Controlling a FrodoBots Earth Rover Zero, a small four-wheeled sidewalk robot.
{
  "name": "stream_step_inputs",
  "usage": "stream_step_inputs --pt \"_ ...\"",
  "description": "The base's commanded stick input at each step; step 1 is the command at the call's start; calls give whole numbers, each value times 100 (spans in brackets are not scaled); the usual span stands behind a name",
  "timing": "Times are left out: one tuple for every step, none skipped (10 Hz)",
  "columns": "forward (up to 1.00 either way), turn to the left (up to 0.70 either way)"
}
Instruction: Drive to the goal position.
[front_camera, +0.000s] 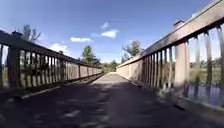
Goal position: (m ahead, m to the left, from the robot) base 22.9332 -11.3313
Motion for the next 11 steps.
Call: stream_step_inputs --pt "85 0" --pt "85 0" --pt "85 0" --pt "85 0" --pt "85 0" --pt "85 0" --pt "85 0" --pt "85 0" --pt "85 0" --pt "85 0" --pt "85 0"
